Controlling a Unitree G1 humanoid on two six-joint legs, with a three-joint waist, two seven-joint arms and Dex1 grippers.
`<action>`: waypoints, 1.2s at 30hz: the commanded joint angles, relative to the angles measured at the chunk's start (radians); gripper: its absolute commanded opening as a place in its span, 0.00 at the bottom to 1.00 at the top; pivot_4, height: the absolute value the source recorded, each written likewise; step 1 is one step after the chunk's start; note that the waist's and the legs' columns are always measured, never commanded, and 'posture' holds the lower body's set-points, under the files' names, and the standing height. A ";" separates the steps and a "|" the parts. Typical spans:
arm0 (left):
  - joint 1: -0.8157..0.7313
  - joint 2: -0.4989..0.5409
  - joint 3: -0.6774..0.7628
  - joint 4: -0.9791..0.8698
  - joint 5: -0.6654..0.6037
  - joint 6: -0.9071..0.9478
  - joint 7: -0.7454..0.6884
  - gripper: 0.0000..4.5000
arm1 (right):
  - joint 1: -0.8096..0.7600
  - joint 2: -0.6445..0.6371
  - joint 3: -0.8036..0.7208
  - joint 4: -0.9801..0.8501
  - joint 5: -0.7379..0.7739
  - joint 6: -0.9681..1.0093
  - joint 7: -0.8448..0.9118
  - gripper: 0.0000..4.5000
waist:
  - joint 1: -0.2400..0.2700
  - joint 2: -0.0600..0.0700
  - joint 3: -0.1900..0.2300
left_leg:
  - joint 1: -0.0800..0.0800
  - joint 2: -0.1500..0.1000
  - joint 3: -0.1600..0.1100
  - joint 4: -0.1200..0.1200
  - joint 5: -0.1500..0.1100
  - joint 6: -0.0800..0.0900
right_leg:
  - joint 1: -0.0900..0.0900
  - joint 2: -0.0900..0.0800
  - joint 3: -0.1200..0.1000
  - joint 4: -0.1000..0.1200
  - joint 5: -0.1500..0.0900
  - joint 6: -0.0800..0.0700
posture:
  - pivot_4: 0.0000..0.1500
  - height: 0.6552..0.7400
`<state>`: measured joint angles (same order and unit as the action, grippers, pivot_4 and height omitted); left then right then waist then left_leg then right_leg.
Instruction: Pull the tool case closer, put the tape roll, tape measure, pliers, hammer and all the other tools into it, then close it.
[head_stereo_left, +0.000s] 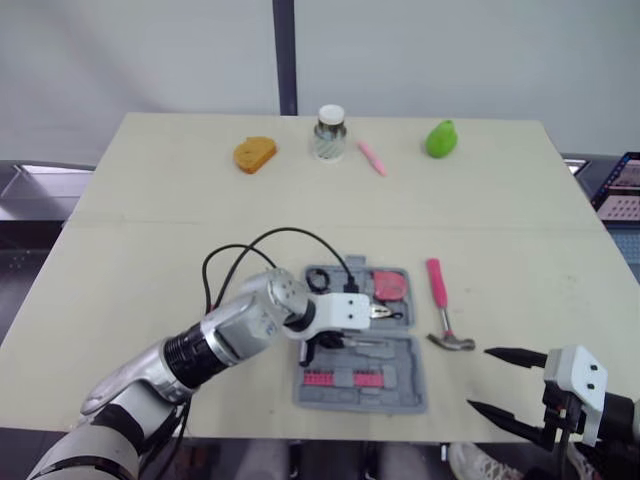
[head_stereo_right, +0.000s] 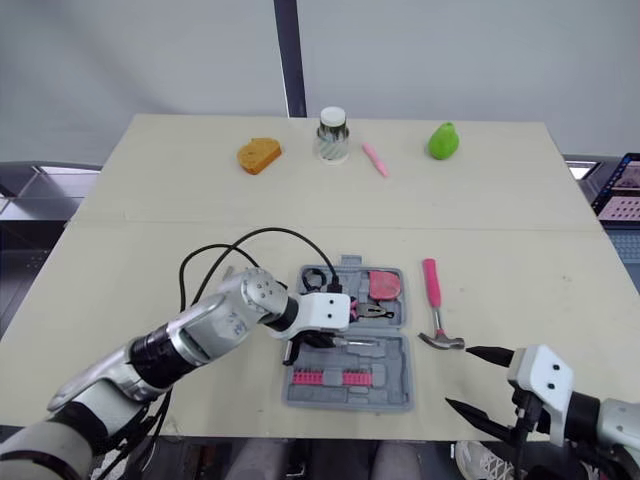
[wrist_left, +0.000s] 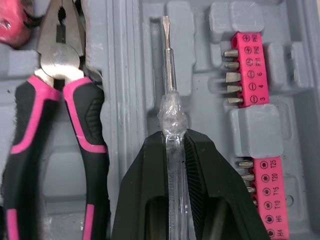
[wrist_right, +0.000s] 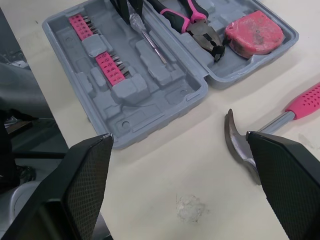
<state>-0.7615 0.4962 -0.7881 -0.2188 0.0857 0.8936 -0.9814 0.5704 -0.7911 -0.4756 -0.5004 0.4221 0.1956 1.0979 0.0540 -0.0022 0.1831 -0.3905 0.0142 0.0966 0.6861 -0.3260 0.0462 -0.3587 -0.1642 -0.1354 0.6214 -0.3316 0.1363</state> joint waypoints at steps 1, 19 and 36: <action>0.003 -0.020 -0.001 0.003 0.012 -0.008 0.015 0.00 | 0.015 0.004 -0.037 -0.027 0.025 -0.004 0.003 1.00 | 0.000 0.000 0.000 | 0.000 0.000 0.000 0.000 0.000 0.000 | 0.000 0.000 0.000 0.000 0.000 0.000 | 1.00 0.47; -0.009 -0.042 0.013 0.048 0.020 -0.033 0.034 0.00 | 0.031 0.004 -0.044 -0.033 0.030 -0.001 -0.003 1.00 | 0.000 0.000 0.000 | 0.000 0.000 0.000 0.001 0.000 0.000 | 0.000 0.000 0.000 0.000 0.000 0.000 | 1.00 0.47; -0.081 -0.016 -0.012 -0.003 0.024 -0.019 -0.024 0.00 | 0.029 0.011 -0.036 -0.037 0.027 0.000 -0.014 1.00 | -0.001 0.000 0.000 | 0.000 0.000 0.000 0.001 0.000 0.000 | 0.000 0.000 0.000 0.001 0.000 0.000 | 1.00 0.47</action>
<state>-0.8264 0.4757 -0.7934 -0.1853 0.0998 0.8760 -0.9918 0.5951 -0.7863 -0.4852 -0.5082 0.4320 0.1969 1.0935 0.0533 -0.0021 0.1830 -0.3904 0.0140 0.0964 0.6870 -0.3260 0.0462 -0.3584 -0.1642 -0.1356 0.6222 -0.3316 0.1363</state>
